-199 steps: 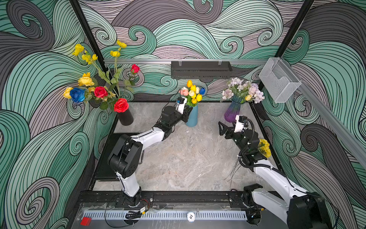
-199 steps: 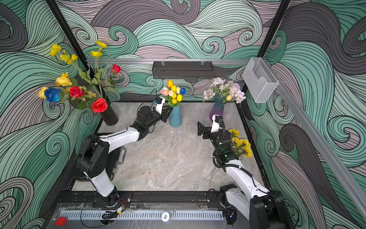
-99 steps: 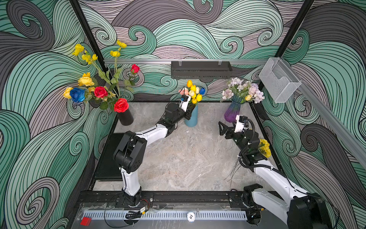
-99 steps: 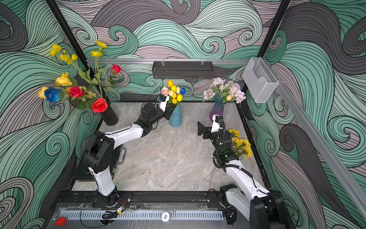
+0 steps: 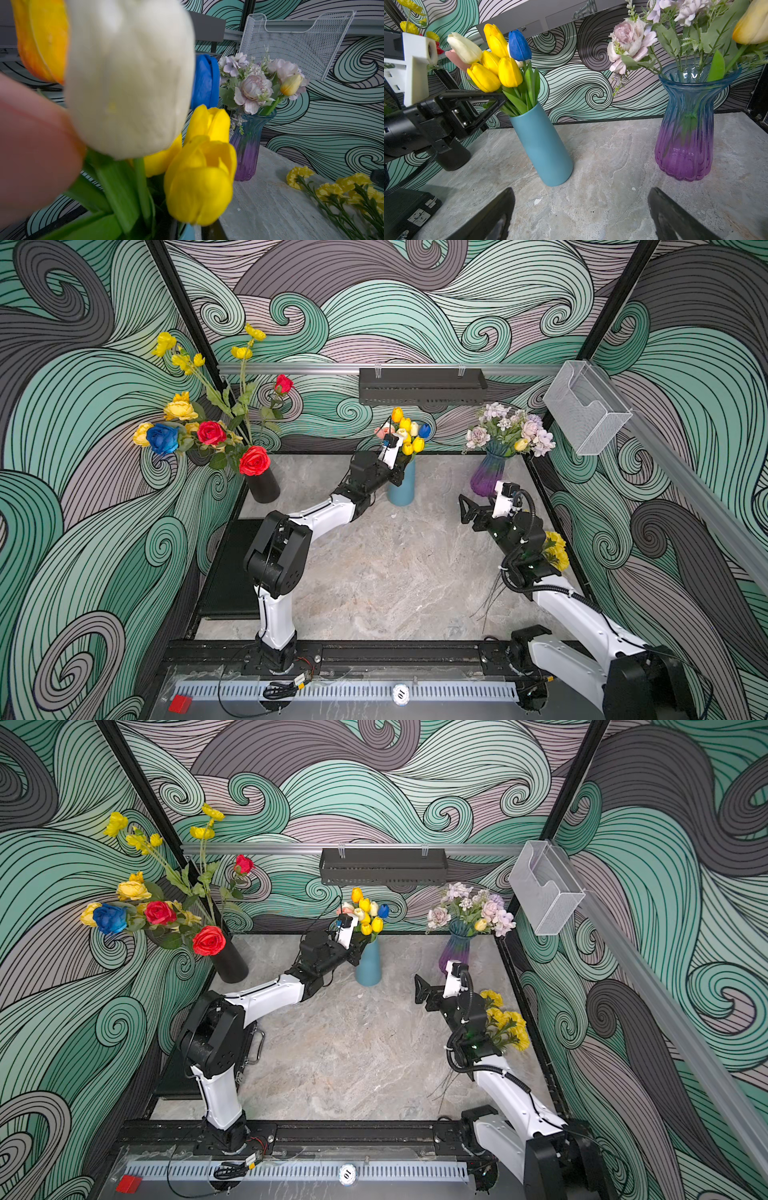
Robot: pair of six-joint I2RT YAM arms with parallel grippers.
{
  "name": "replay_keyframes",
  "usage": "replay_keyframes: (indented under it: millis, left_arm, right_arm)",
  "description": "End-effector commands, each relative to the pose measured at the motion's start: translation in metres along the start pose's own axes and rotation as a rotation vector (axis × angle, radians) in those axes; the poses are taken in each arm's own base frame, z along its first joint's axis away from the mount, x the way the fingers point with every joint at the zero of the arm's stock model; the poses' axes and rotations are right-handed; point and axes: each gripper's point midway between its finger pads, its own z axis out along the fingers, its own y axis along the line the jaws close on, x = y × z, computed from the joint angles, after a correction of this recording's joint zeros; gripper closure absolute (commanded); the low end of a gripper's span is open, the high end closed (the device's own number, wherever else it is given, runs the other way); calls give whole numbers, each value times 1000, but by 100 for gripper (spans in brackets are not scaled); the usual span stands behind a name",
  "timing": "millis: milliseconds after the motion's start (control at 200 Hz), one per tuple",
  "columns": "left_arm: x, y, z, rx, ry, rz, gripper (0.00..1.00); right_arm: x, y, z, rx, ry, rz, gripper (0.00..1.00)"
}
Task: Pick out yellow flowers from the vase
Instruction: Pick up the flower from the vase.
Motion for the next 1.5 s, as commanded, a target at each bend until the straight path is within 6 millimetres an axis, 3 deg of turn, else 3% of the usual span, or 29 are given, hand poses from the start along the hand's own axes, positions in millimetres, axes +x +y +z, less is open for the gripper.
replay_keyframes:
  millis: [0, 240, 600, 1031, 1496]
  left_arm:
    - [-2, -1, 8, -6, -3, 13, 83]
    - [-1, 0, 8, -8, -2, 12, 86]
    - [-19, -4, -3, -2, -33, 13, 94]
    - [-34, -9, -17, 2, -48, 26, 94]
    - [-74, -15, -33, -2, -69, 36, 95]
  right_arm:
    - [-5, 4, -1, -13, -13, -5, 1]
    - [-3, 3, -1, -11, -11, -5, 1]
    - [-2, 3, -1, -13, -7, -4, 1]
    - [-2, 4, -1, -16, -7, -2, 1]
    - [-7, 16, 3, -81, -14, -8, 3]
